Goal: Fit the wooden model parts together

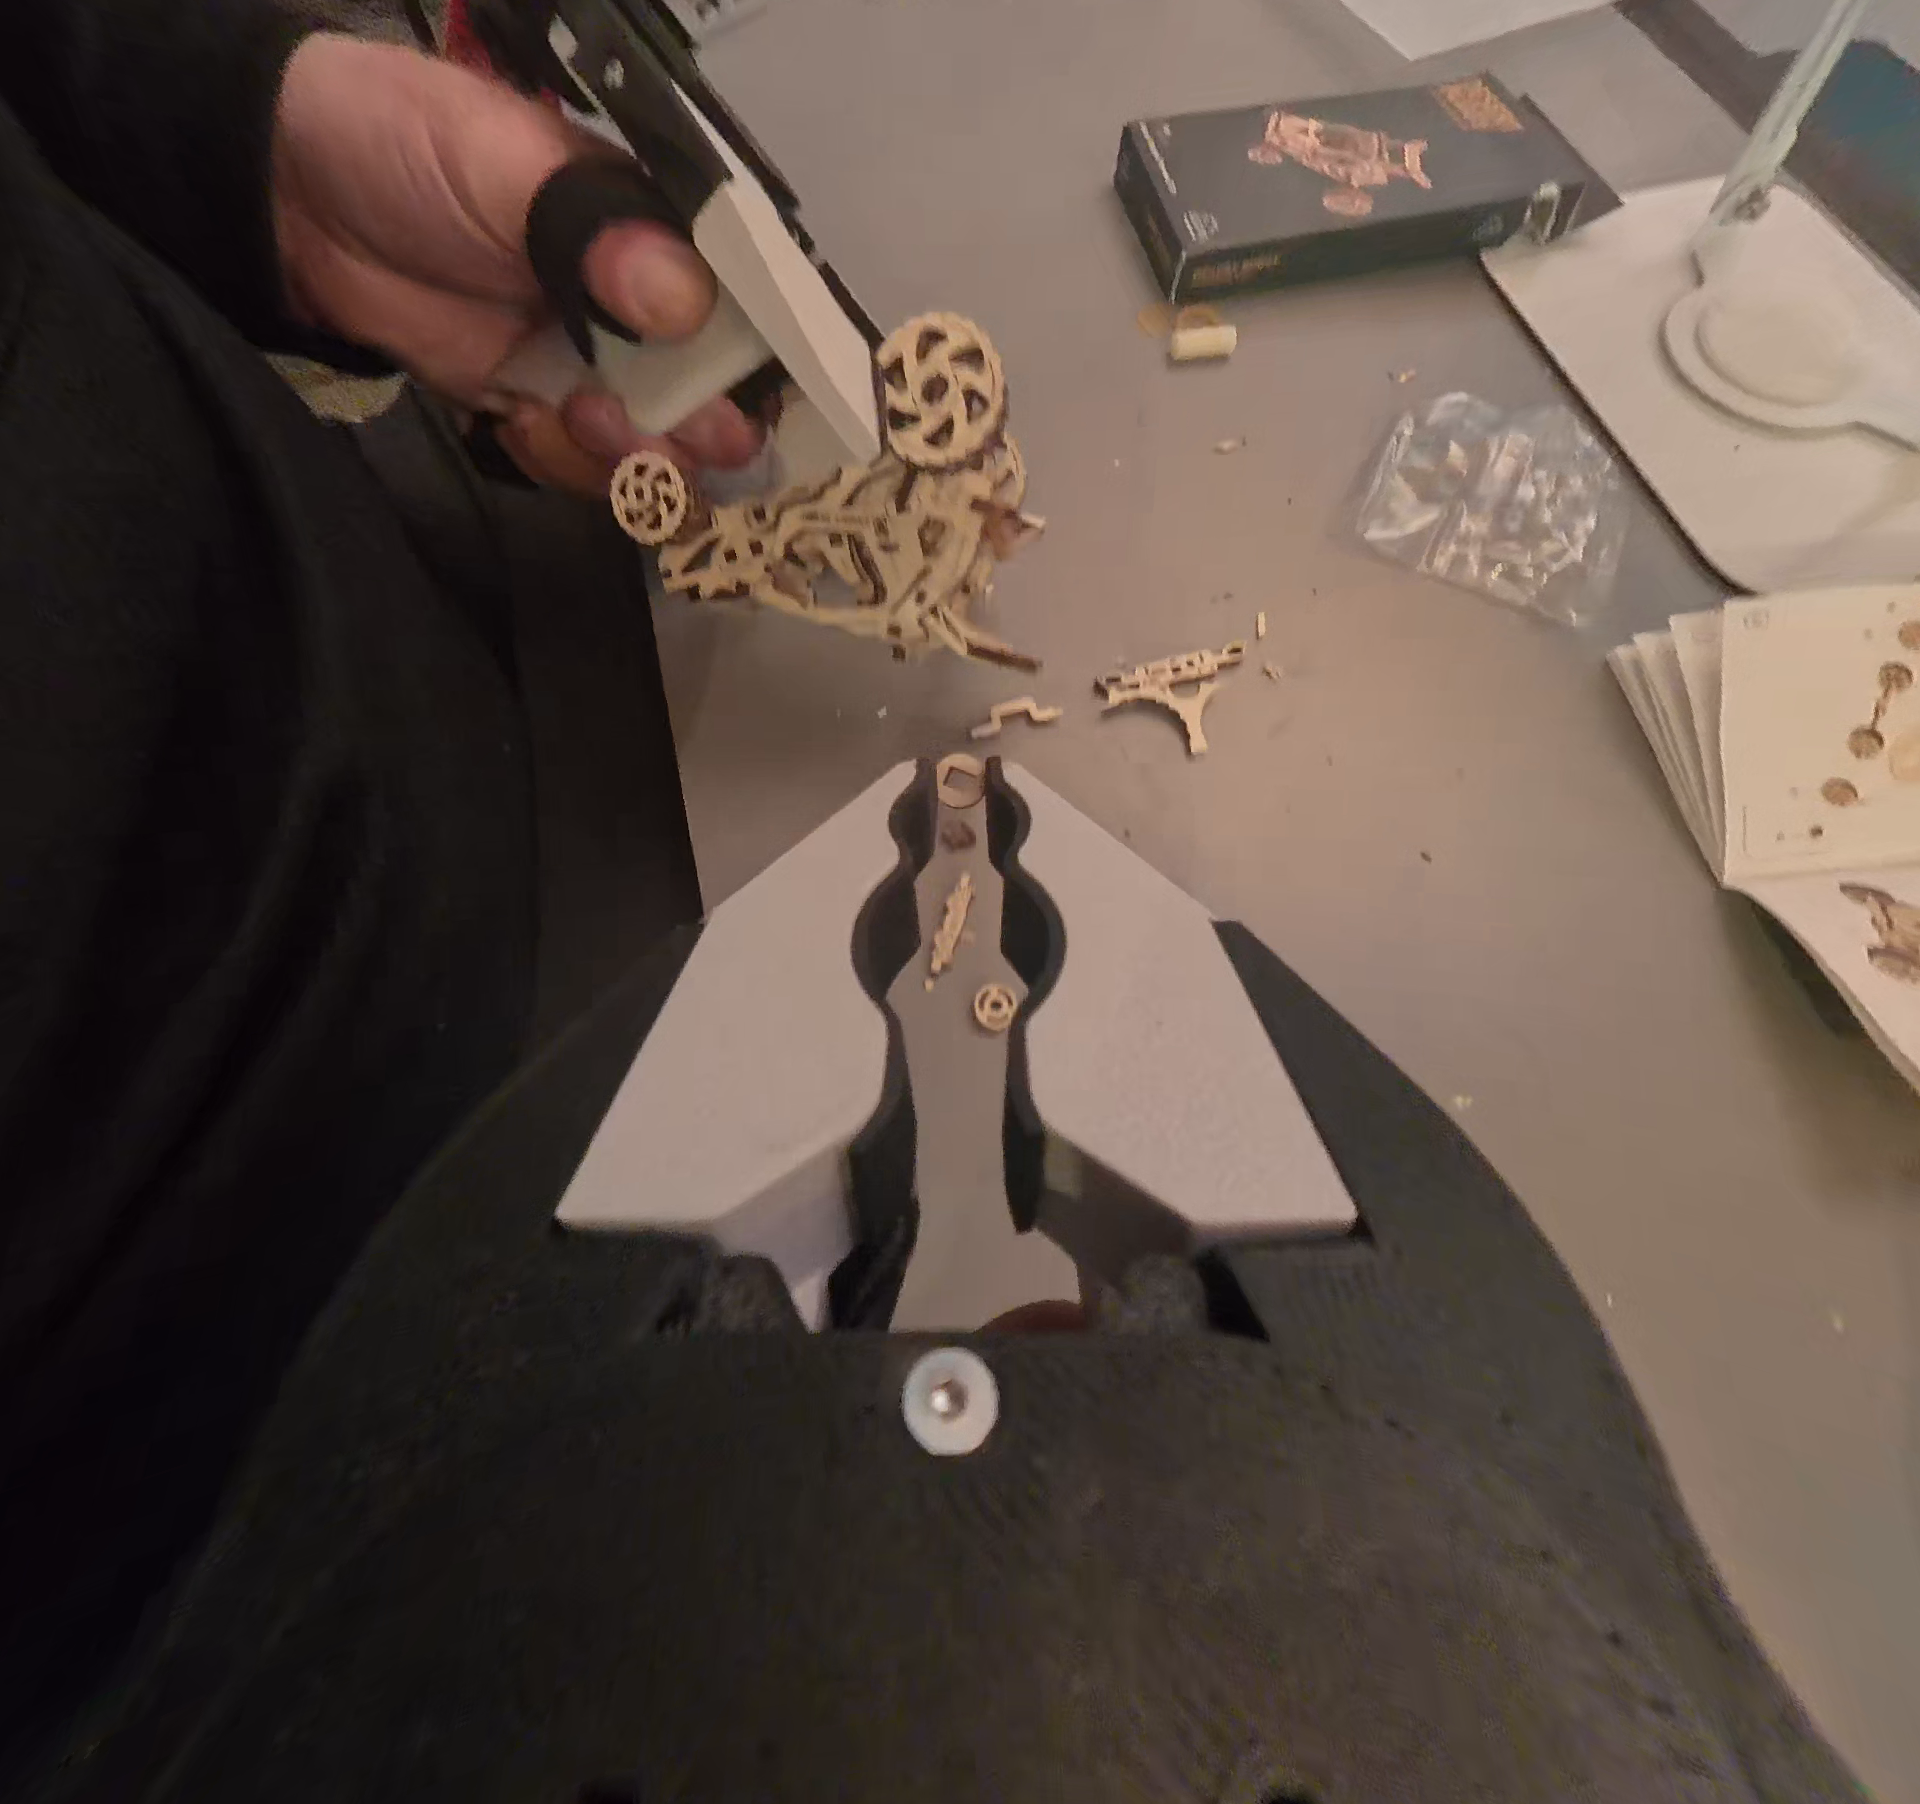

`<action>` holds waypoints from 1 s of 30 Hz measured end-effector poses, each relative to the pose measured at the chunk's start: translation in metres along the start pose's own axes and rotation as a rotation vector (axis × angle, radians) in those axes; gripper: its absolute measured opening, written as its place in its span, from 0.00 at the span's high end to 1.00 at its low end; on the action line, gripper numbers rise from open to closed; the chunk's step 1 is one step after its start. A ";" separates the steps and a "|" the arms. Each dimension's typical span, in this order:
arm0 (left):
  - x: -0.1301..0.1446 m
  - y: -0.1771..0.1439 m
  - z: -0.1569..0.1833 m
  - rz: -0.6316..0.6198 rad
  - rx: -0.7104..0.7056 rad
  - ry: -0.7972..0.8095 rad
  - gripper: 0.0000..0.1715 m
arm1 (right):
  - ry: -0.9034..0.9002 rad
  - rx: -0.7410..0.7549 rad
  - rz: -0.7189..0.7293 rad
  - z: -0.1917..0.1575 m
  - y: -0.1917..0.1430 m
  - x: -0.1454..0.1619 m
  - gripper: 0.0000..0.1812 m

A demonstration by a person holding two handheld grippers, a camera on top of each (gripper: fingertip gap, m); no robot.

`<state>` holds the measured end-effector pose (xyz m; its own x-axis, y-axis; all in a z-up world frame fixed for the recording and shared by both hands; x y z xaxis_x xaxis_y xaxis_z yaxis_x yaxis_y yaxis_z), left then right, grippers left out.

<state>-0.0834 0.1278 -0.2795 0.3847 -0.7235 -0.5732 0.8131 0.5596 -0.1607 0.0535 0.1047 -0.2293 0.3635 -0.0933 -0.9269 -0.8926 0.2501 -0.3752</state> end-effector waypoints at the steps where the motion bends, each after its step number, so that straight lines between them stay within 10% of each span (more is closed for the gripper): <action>1: 0.000 0.001 0.000 -0.002 0.004 -0.006 0.41 | -0.004 -0.009 0.014 0.000 0.005 -0.005 0.96; 30: 0.003 0.006 -0.002 -0.033 0.077 -0.176 0.42 | -0.292 -0.300 -0.033 0.004 0.086 -0.044 0.96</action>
<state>-0.0782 0.1295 -0.2834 0.4223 -0.8040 -0.4186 0.8550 0.5067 -0.1109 -0.0385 0.1346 -0.2205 0.4146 0.1911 -0.8897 -0.9018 -0.0447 -0.4298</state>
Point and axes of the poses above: each gripper's, where its closed fingertips meet, y out along the fingers, x out of its underside, z = x × y across the jaws, the point moved 3 cm from there along -y, back along the fingers, and after that the axes turned 13 degrees about z, right-handed, at the moved point
